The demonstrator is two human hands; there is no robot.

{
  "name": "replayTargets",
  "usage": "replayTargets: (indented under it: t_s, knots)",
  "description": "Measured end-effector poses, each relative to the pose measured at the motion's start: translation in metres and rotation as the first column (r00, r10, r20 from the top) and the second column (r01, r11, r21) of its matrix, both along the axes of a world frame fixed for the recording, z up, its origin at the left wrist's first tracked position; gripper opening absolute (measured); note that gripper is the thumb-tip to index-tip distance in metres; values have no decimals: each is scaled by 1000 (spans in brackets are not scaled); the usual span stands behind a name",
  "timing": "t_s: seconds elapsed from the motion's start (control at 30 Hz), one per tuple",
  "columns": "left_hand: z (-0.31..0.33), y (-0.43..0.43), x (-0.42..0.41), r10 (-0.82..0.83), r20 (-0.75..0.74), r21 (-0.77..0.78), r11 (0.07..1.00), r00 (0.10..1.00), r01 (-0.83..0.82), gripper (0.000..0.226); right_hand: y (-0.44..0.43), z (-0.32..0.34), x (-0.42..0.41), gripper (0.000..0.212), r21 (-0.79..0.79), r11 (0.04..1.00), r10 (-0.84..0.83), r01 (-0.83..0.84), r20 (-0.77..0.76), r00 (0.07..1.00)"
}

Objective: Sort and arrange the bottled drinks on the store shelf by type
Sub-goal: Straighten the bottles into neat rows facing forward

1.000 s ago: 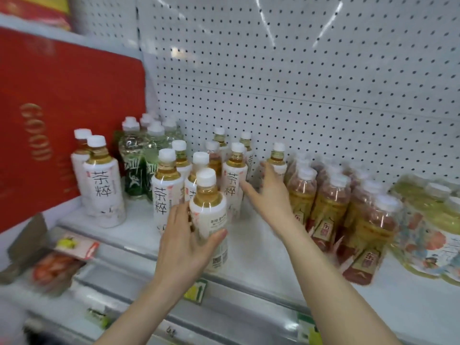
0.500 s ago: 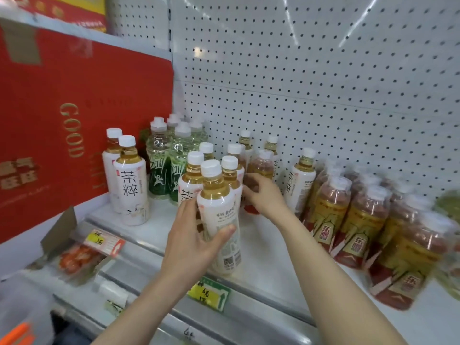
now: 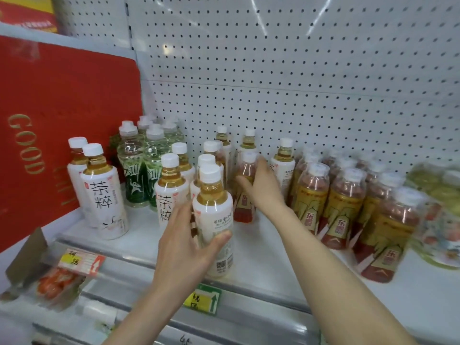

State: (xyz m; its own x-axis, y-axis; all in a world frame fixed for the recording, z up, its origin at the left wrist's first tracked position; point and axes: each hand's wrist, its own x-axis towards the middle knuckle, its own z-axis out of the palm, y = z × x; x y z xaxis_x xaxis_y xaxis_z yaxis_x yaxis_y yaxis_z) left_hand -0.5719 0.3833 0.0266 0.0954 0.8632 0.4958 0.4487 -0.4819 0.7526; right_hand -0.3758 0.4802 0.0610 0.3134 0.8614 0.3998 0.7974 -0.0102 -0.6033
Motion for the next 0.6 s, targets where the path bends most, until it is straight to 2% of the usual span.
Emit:
replayTargets:
  t_s: [0.13, 0.3, 0.43, 0.53, 0.6]
  knots:
    - [2, -3, 18, -25, -21, 25, 999, 999, 25, 73, -76, -5, 17, 71, -12, 1000, -14, 15, 117, 993]
    - [0, -4, 42, -69, -55, 49, 996, 996, 72, 85, -141, 6, 53, 73, 2, 968, -244, 252, 253, 936]
    - [-4, -1, 54, -87, -80, 30, 996, 993, 89, 75, -161, 13, 64, 91, 83, 929, -367, 359, 318, 874]
    - [-5, 4, 56, -87, -97, 22, 996, 991, 89, 73, -163, 12, 65, 75, 135, 916, -397, 377, 438, 807]
    - [-6, 7, 56, -94, -112, 32, 995, 989, 98, 71, -160, 13, 67, 72, 140, 920, -389, 367, 459, 799]
